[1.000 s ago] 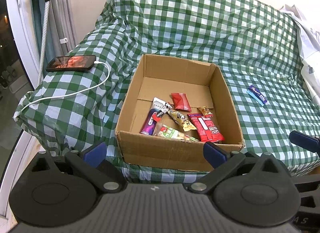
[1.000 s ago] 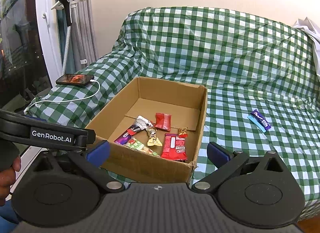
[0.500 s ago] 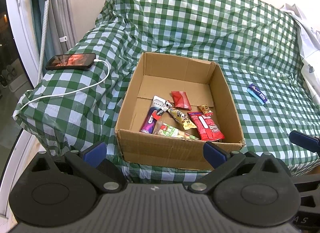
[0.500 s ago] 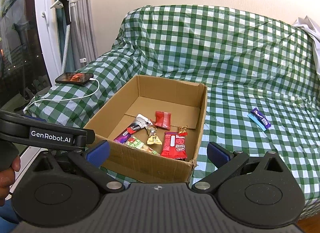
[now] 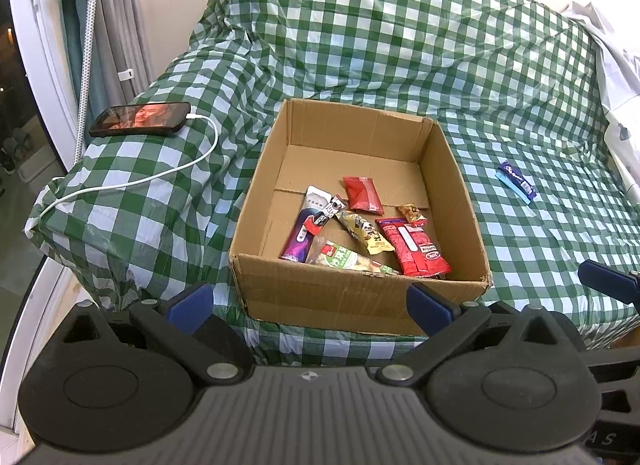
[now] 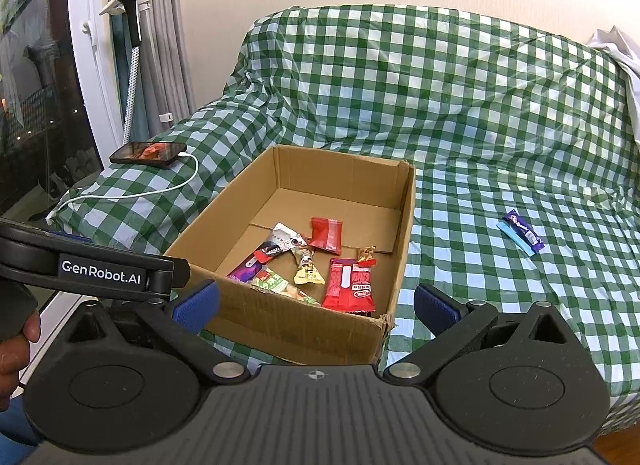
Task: Organize snacks
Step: 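Withdraw both tools and hold them above the box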
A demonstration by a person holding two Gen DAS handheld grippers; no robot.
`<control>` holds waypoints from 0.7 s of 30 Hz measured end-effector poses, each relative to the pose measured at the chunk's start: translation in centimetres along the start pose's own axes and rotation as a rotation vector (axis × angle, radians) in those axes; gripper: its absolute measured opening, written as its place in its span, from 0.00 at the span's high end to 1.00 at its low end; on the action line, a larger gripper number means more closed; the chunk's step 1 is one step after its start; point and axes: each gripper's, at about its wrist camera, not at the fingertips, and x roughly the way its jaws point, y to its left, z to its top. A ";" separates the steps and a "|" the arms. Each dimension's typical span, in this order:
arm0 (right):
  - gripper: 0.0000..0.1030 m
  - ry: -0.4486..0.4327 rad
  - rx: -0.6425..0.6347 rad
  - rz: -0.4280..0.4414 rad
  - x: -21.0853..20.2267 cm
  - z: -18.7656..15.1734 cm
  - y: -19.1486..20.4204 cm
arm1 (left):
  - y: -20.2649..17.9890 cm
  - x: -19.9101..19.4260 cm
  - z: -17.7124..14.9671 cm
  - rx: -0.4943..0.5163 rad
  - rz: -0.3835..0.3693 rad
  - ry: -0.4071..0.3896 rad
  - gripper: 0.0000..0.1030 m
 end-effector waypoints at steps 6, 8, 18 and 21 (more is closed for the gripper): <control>0.01 0.001 -0.002 0.001 0.2 0.1 -0.2 | -0.1 0.2 0.1 0.004 0.002 0.008 0.00; 0.01 0.002 -0.001 0.001 0.2 0.1 -0.2 | -0.1 0.4 0.1 0.005 0.002 0.012 0.00; 0.01 0.011 0.003 0.003 0.5 0.2 -0.4 | -0.3 0.9 0.2 0.011 0.006 0.029 0.00; 0.01 0.014 0.006 0.004 0.5 0.1 -0.5 | -0.3 1.1 0.2 0.013 0.009 0.033 0.00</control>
